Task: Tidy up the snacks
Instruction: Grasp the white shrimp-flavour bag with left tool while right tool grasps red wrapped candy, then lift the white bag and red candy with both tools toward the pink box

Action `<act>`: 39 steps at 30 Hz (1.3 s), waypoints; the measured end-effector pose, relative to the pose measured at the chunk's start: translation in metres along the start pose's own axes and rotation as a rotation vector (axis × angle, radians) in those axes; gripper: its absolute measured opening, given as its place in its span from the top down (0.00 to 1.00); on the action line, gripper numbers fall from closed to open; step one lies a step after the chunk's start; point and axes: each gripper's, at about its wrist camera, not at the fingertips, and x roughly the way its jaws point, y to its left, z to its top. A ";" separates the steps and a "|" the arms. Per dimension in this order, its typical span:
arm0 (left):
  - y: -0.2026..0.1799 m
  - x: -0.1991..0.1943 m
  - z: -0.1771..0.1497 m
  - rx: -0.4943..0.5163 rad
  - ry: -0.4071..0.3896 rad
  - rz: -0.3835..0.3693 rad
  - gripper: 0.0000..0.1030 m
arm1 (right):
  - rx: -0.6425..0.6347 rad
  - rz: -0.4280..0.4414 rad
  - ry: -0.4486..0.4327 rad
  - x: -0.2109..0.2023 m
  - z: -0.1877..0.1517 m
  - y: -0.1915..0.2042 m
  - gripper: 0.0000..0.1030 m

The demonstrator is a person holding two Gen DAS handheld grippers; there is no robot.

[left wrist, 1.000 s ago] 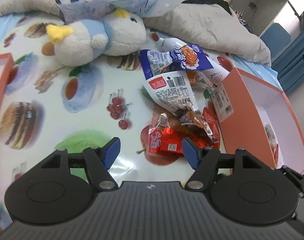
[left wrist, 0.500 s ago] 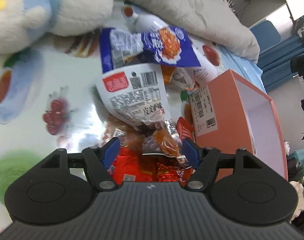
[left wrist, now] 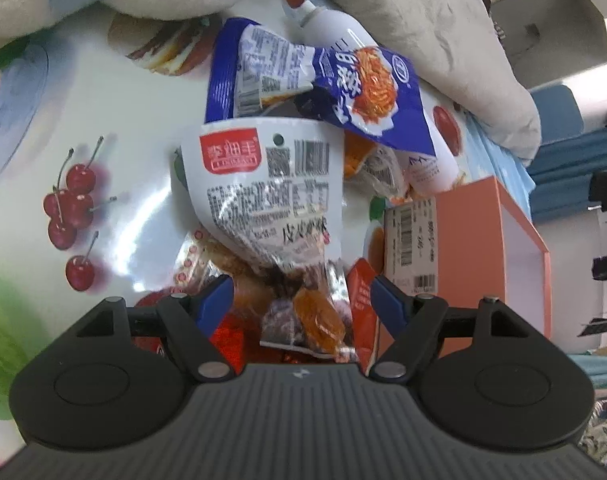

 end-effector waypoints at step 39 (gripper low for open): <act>-0.008 -0.110 -0.051 0.110 -0.181 0.081 0.70 | -0.030 0.026 -0.069 -0.069 -0.034 0.018 0.89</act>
